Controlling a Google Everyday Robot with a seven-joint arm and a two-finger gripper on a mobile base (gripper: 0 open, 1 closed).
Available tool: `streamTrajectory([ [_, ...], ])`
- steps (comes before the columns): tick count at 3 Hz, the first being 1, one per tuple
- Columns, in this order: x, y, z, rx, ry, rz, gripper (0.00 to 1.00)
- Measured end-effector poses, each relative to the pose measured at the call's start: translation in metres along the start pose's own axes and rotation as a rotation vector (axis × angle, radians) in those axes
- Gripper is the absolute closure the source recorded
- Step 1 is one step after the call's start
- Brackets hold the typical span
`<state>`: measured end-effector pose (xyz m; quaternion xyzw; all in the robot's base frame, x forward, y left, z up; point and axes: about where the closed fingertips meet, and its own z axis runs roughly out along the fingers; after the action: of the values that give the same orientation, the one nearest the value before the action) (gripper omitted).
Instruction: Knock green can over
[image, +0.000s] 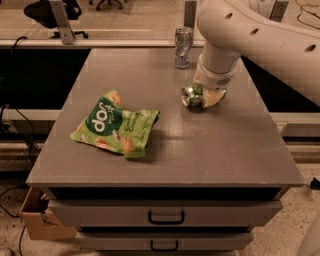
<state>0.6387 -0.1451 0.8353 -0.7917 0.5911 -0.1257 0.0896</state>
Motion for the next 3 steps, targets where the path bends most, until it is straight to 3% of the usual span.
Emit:
streamTrajectory([
  [2, 0.0004, -0.0006, -0.0035, 0.0, 0.0, 0.0, 0.11],
  [3, 0.0006, -0.0013, -0.006, 0.0, 0.0, 0.0, 0.0],
])
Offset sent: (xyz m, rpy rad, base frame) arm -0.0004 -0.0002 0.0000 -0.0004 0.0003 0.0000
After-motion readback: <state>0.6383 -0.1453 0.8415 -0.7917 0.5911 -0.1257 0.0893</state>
